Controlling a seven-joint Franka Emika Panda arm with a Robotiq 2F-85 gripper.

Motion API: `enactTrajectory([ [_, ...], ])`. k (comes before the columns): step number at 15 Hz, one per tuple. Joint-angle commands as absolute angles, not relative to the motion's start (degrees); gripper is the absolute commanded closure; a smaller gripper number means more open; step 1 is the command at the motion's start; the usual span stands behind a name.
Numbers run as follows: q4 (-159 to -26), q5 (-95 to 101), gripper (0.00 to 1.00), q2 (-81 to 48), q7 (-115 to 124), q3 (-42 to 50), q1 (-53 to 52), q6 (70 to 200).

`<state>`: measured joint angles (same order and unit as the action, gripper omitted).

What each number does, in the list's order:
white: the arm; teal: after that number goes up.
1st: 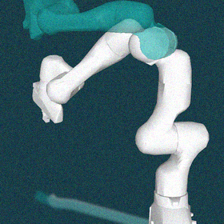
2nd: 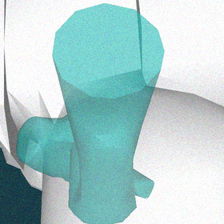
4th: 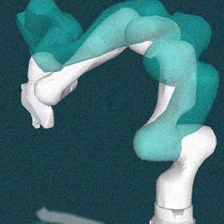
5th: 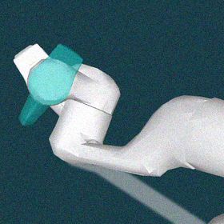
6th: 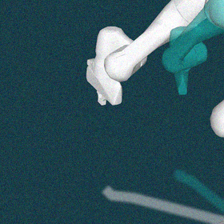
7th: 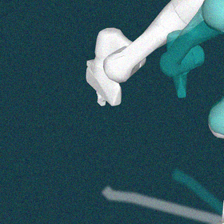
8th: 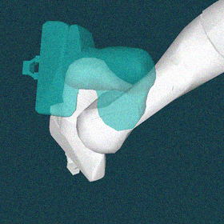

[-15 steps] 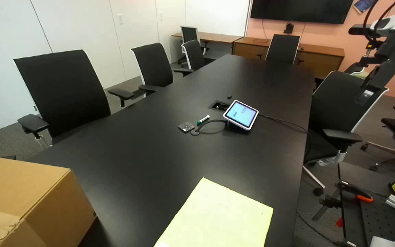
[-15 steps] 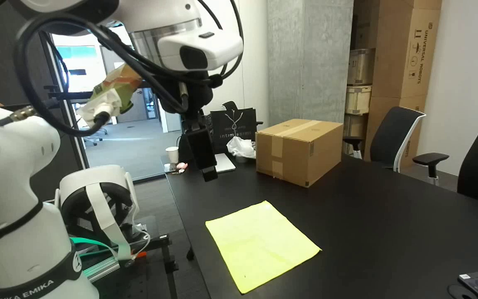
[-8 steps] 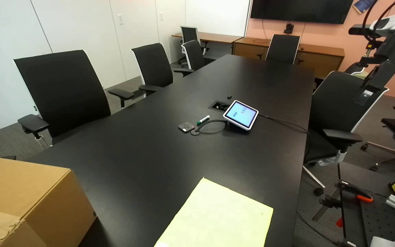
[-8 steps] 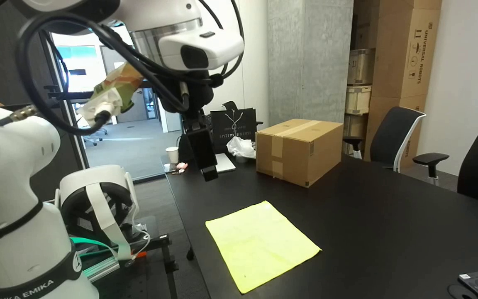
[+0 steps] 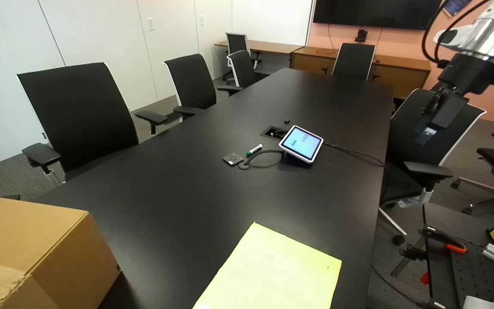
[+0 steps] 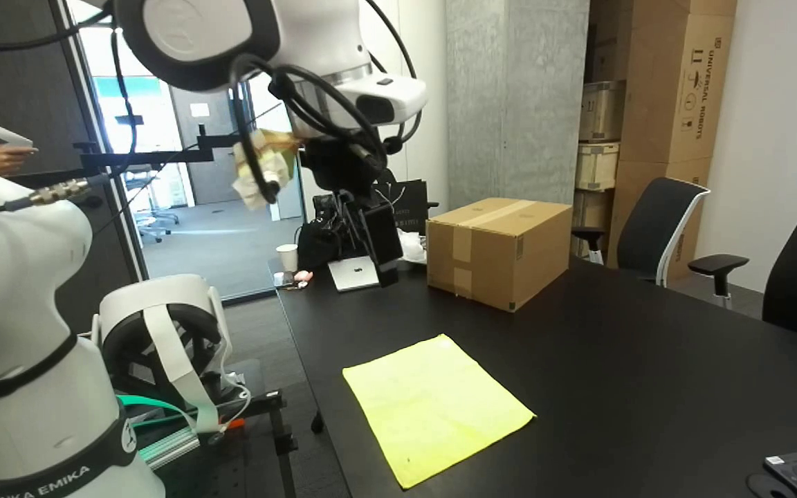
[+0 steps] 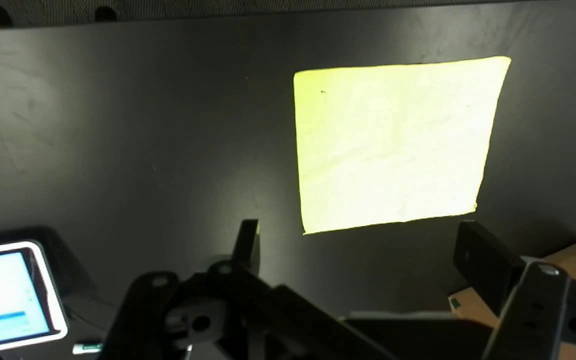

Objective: Fold the yellow towel in half from bottom to top

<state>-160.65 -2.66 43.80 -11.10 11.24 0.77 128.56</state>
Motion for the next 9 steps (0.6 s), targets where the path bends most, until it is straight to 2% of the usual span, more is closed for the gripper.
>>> enactTrajectory([
  [1,-160.6,-7.7,0.00,32.4,-9.3,7.7,-4.8,142.0],
  [5,-160.7,-16.3,0.00,19.5,-10.4,6.9,-11.7,155.7],
  [9,-158.6,-30.1,0.00,8.4,-16.8,8.5,-18.3,162.4],
])
